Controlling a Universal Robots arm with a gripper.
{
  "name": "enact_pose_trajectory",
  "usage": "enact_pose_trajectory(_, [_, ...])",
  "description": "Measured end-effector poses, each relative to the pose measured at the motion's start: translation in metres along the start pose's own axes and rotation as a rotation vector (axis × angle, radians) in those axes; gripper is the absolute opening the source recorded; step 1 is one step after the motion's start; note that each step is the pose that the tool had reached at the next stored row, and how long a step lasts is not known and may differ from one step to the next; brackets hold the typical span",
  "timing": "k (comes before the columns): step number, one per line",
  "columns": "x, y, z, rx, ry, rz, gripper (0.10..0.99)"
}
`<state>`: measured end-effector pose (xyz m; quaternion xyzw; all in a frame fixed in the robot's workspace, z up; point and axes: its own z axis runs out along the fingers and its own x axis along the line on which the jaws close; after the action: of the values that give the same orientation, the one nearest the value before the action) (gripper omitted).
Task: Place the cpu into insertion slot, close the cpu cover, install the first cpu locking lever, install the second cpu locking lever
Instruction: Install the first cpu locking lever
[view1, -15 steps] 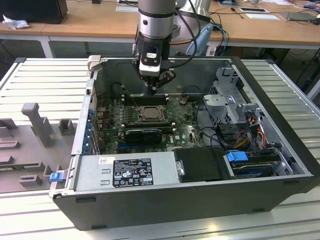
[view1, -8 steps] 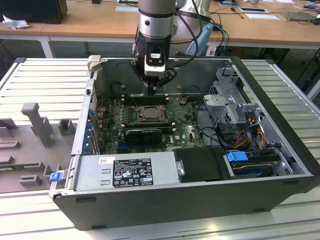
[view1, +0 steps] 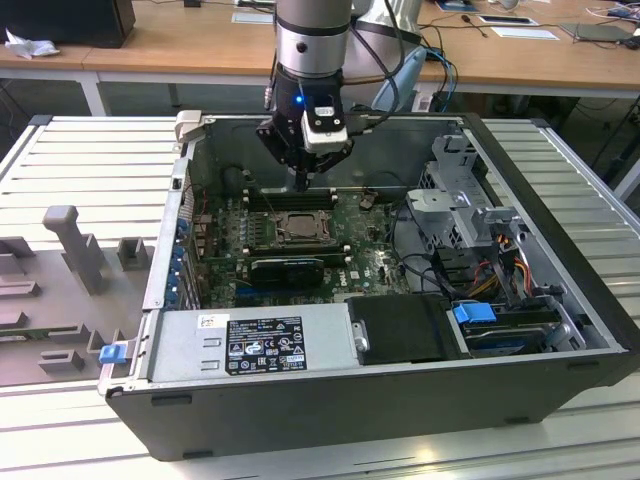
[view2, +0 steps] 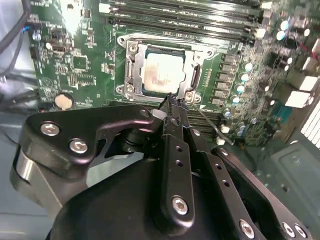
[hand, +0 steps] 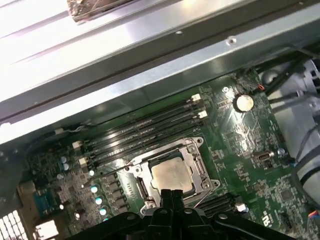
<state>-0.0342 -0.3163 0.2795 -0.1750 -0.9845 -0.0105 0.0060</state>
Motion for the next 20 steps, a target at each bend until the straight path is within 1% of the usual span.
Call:
enact_pose_trajectory(1, [0.0, 0.0, 0.0, 0.0, 0.0003, -0.019, 0.106])
enact_pose_trajectory(2, [0.0, 0.0, 0.0, 0.001, 0.001, -0.055, 0.106])
enact_pose_trajectory(4, [0.0, 0.0, 0.0001, 0.002, 0.0018, -0.1, 0.106])
enact_pose_trajectory(6, [0.0, 0.0, 0.0001, 0.003, 0.0031, -0.169, 0.106])
enact_pose_trajectory(10, [0.0, 0.0, 0.0009, 0.004, 0.0045, -0.251, 0.106])
enact_pose_trajectory(12, [0.0006, -0.0003, 0.0016, 0.004, 0.005, -0.27, 0.106])
enact_pose_trajectory(16, [0.0126, -0.0048, 0.0052, 0.004, 0.0033, -0.275, 0.106])
enact_pose_trajectory(18, [0.0218, -0.0082, 0.0078, 0.003, -0.0011, -0.275, 0.106])
enact_pose_trajectory(19, [0.0251, -0.0094, 0.0084, 0.003, -0.0022, -0.275, 0.106])
enact_pose_trajectory(20, [0.0305, -0.0114, 0.0091, 0.003, -0.0033, -0.276, 0.106])
